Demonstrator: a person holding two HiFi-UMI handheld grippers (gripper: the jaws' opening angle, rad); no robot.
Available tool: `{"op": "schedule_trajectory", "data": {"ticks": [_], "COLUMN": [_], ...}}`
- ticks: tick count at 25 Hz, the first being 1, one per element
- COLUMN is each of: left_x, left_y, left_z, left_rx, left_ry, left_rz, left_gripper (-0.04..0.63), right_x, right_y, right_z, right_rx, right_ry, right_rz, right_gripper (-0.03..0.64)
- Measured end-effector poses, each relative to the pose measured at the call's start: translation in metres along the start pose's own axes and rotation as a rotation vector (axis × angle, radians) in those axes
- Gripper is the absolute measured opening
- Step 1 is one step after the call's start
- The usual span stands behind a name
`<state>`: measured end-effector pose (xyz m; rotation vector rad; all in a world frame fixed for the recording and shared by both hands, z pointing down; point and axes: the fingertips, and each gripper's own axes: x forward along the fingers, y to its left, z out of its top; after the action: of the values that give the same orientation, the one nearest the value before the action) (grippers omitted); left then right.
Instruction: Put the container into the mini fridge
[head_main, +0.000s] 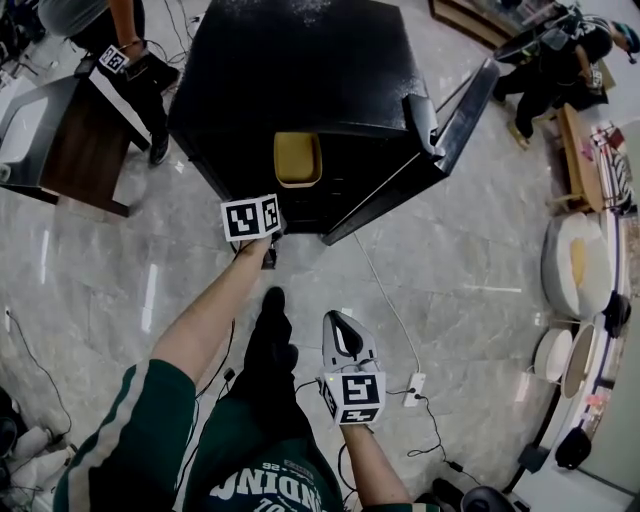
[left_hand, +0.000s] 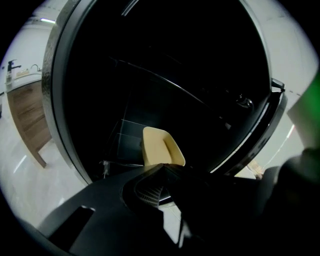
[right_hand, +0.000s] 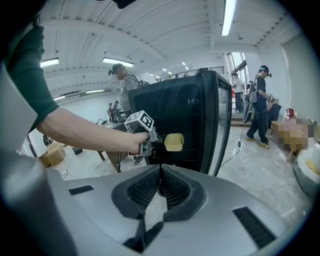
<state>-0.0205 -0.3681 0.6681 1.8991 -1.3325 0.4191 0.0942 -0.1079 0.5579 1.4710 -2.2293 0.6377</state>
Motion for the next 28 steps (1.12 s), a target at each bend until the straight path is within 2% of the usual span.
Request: {"op": "schedule_trajectory", "data": {"ticks": [7, 10, 17, 28], "left_x": [-0.020, -0.034, -0.065, -0.133], "left_y": [-0.015, -0.021, -0.031, -0.062], "left_z": [0.005, 0.014, 0.017, -0.002], "left_rx": [0.120, 0.189, 0.293, 0.371], "left_ry": [-0.009, -0.023, -0.026, -0.034], "left_rz": [-0.044, -0.046, -0.047, -0.102], "left_gripper": [0.012, 0.013, 0.014, 0.014], "right_x": [0.002, 0.003, 0.000, -0.012], "right_y": [0.010, 0.014, 0.013, 0.006], "right_z": [0.007, 0.013, 0.029, 0.052], "right_rx": [-0.014, -0.017, 0.023, 0.058], "right_ry": [-0.006, -0.013, -0.035, -0.076], "right_rz": [0.025, 0.036, 0.028, 0.010], "right_gripper": [0.035, 0.035, 0.035, 0.035]}}
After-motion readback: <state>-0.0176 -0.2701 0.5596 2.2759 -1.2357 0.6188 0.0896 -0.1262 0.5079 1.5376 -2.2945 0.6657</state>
